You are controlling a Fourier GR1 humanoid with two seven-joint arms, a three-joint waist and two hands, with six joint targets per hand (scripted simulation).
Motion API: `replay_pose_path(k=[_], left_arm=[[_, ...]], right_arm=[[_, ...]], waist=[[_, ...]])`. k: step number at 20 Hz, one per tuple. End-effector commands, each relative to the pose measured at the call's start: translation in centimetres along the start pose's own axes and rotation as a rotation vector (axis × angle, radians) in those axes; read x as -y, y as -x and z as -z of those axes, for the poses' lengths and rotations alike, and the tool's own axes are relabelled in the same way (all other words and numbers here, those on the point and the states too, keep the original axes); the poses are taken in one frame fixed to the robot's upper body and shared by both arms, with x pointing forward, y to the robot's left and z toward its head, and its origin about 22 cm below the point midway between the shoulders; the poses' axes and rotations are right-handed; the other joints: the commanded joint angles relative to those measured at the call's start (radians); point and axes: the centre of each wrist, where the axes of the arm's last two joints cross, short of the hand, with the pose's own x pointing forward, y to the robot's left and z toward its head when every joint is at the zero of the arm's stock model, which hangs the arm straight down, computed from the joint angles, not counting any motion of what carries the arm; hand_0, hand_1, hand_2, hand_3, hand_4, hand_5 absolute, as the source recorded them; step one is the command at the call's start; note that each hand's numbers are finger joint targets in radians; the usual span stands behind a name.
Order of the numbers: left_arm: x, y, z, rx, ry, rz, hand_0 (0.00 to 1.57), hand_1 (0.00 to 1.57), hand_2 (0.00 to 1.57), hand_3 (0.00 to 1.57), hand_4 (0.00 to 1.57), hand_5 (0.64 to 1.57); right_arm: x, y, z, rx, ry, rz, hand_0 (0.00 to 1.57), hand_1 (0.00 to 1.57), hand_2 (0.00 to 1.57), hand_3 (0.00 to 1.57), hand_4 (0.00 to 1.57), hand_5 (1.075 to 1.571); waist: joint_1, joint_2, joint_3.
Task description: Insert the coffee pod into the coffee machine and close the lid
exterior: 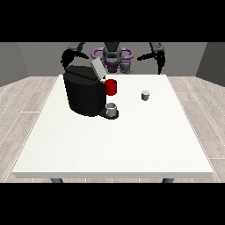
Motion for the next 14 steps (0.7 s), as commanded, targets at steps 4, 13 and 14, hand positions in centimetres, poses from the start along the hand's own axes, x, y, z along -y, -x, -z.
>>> replay_pose_path(k=[4,13,14], left_arm=[[-2.8,1.8,2.2,-0.059,-0.02,0.085,0.0,0.0,0.0,0.0,0.0,1.571],[-3.2,0.9,6.3,-0.144,-0.028,0.117,0.0,0.0,0.0,0.0,0.0,1.571],[-3.5,2.7,5.4,-0.19,-0.009,0.132,0.0,0.0,0.0,0.0,0.0,1.571]], right_arm=[[-1.5,-1.3,0.4,0.077,-0.069,0.029,0.0,0.0,0.0,0.0,0.19,1.571],[-3.9,-2.0,3.0,0.08,-0.042,0.029,0.0,0.0,0.0,0.0,0.34,1.571],[-3.5,-2.8,2.4,0.028,-0.057,0.03,0.0,0.0,0.0,0.0,0.35,1.571]], waist=[[-0.068,0.082,-0.0005],[-0.044,0.148,-0.0003],[-0.058,0.108,-0.0005]])
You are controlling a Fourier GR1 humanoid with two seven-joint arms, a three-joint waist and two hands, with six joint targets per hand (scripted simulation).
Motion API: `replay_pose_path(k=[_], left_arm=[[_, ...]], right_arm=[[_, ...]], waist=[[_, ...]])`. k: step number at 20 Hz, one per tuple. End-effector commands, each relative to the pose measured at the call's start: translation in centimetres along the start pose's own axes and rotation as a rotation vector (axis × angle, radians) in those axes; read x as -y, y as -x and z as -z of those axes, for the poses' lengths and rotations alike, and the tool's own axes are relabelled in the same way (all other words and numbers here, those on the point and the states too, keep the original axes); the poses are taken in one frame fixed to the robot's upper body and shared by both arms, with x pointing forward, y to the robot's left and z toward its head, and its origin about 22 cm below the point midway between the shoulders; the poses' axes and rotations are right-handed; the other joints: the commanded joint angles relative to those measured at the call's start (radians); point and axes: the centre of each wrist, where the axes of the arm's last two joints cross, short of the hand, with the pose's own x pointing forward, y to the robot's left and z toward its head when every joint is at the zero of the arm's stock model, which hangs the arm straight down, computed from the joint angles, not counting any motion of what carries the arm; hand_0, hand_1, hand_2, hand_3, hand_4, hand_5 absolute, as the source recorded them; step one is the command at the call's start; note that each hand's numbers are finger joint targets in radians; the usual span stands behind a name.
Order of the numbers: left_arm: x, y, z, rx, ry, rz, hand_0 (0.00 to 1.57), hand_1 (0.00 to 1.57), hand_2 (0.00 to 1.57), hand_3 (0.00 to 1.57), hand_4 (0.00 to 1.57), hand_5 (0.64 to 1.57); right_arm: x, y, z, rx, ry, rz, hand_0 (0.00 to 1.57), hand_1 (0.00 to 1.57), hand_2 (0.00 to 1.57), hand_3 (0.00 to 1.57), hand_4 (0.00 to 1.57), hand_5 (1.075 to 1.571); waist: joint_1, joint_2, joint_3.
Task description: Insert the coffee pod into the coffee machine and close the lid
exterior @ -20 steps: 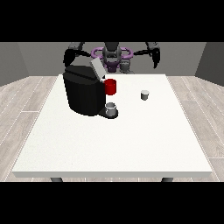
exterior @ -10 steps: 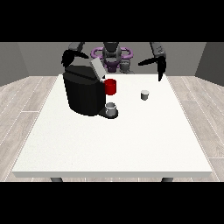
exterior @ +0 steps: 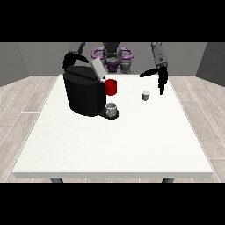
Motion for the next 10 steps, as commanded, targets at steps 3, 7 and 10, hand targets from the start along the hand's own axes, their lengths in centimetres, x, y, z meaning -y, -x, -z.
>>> replay_pose_path(k=[3,7,10], left_arm=[[2.2,-0.2,1.7,-0.039,0.031,0.086,0.0,0.0,0.0,0.0,0.0,1.571],[4.4,1.5,1.1,-0.074,0.096,0.162,0.0,0.0,0.2,0.0,0.0,1.571],[2.9,0.8,1.7,-0.036,0.075,0.212,0.1,0.1,0.5,0.0,0.0,1.571]], right_arm=[[-0.3,0.7,1.1,-0.022,0.027,-0.021,0.0,0.0,0.0,0.0,0.39,1.571],[0.6,1.0,1.4,-0.098,0.039,-0.038,0.0,0.0,0.0,0.0,0.39,1.571],[2.3,1.5,2.6,-0.063,0.06,-0.057,0.0,0.0,0.0,0.0,0.42,1.571]], waist=[[0.004,0.034,0.0002],[0.026,-0.015,0.0001],[0.041,0.043,0.0003]])
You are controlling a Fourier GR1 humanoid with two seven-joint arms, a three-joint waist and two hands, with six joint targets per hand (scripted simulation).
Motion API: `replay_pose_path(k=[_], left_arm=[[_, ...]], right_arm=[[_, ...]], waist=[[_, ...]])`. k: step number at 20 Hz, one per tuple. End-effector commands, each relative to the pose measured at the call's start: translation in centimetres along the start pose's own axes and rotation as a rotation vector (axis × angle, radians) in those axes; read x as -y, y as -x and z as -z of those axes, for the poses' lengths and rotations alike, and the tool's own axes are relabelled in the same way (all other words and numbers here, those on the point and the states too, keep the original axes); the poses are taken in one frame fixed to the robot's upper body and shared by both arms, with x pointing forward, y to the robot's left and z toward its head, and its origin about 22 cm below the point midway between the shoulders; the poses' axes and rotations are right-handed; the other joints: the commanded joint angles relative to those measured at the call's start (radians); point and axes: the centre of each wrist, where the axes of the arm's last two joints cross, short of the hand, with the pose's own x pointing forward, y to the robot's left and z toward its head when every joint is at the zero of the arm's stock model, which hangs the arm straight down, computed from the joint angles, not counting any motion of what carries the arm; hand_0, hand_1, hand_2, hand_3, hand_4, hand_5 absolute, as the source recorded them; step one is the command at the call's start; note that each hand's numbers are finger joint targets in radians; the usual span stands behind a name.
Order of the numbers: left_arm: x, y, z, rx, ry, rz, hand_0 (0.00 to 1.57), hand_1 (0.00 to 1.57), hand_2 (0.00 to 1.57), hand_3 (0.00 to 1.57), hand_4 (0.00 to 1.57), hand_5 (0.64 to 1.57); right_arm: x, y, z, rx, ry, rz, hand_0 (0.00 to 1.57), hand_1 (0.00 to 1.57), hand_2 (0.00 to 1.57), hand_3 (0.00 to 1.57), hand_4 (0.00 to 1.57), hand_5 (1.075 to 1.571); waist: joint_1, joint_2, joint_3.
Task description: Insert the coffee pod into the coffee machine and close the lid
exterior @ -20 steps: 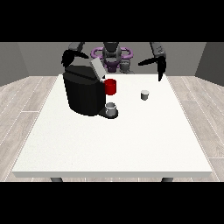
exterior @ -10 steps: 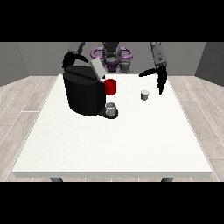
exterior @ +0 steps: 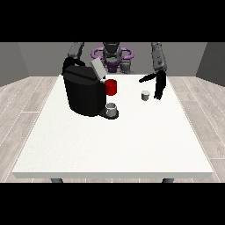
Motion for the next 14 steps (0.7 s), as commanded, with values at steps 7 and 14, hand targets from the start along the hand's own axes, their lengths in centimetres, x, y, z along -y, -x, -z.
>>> replay_pose_path(k=[7,14], left_arm=[[-1.9,2.7,-0.2,-0.069,-0.008,0.136,0.62,0.62,0.74,0.48,0.0,1.571],[-1.3,2.3,0.6,-0.079,-0.028,0.282,0.55,0.55,0.7,0.45,0.0,1.571]], right_arm=[[0.9,-0.9,1.2,-0.014,-0.002,-0.028,0.0,0.0,0.0,0.0,0.39,1.571],[-0.7,0.8,-0.5,0.001,-0.057,-0.035,0.0,0.0,0.0,0.0,0.45,1.571]], waist=[[-0.022,0.021,-0.0005],[-0.057,0.035,-0.0002]])
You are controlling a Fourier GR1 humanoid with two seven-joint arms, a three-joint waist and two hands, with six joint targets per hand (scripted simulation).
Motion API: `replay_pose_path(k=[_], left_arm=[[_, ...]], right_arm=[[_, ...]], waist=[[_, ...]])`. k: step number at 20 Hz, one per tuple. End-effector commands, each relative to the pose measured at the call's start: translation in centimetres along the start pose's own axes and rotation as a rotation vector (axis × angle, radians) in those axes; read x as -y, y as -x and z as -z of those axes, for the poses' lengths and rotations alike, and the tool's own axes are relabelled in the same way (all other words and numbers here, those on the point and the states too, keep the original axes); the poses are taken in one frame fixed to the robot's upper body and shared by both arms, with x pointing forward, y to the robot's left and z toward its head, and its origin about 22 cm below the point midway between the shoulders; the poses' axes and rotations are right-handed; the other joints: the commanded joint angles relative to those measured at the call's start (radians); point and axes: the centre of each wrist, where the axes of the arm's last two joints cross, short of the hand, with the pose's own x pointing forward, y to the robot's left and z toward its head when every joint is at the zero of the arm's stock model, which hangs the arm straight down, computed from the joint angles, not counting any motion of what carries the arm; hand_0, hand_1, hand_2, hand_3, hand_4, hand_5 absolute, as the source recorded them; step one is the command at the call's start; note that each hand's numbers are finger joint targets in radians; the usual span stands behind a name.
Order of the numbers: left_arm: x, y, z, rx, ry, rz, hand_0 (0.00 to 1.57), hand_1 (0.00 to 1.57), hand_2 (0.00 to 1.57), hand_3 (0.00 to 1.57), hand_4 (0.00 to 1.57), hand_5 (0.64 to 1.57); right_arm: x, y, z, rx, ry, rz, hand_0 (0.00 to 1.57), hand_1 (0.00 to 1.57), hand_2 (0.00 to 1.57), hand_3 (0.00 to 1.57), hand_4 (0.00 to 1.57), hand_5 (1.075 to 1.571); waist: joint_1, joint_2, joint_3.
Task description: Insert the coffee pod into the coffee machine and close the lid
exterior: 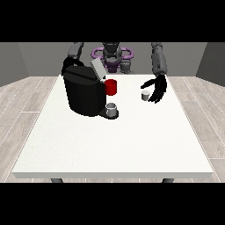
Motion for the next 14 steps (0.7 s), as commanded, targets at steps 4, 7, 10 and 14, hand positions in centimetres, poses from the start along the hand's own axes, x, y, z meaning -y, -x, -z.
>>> replay_pose_path(k=[4,7,10,14], left_arm=[[0.6,0.2,0.5,0.04,-0.04,0.097,0.7,0.7,0.83,0.59,0.0,1.571],[0.7,-0.3,0.8,0.067,-0.108,0.115,0.69,0.69,0.85,0.65,0.29,1.571],[-1.2,-1.0,1.7,0.073,-0.149,0.106,0.82,0.82,0.97,0.74,0.39,1.571],[2.3,-1.2,1.4,0.105,-0.129,0.219,0.99,0.99,1.09,0.87,0.29,1.571]], right_arm=[[-0.4,0.4,-0.4,-0.008,0.013,-0.011,0.0,0.0,0.0,0.0,0.52,1.571],[-0.4,1.5,-1.2,-0.01,0.007,-0.006,0.0,0.0,0.0,0.0,0.49,1.571],[-2.7,-3.1,0.5,0.045,-0.003,0.039,0.0,0.0,0.0,0.0,0.51,1.571],[0.0,0.3,0.3,0.023,0.012,0.045,0.0,0.0,0.0,0.0,0.51,1.571]], waist=[[0.005,-0.006,0.0002],[-0.009,0.017,0.0003],[-0.033,0.047,-0.0003],[-0.002,0.031,0.0005]])
